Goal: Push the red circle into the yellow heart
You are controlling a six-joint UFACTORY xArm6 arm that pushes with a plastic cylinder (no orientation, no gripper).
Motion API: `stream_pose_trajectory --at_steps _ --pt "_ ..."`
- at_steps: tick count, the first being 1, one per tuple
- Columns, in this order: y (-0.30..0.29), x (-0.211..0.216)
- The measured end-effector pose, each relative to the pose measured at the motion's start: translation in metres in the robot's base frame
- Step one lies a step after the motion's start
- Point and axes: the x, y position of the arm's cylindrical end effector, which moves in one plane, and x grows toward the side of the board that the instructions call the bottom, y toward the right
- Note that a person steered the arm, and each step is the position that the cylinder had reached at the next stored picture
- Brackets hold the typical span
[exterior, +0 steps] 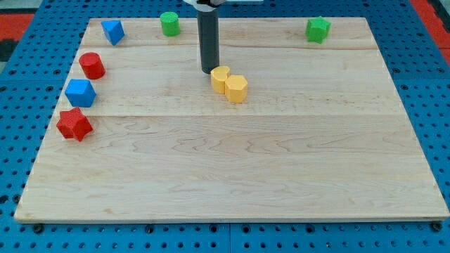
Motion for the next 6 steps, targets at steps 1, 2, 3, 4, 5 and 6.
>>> stream_pose_trajectory --at_steps 1,2,3,4,5,6 --pt "-0.100 -0.038" --pt "-0.192 -0.055" --pt "-0.254 -0.033" --pt "-0.224 -0.002" --pt "-0.114 0.003" --pt "-0.024 0.003"
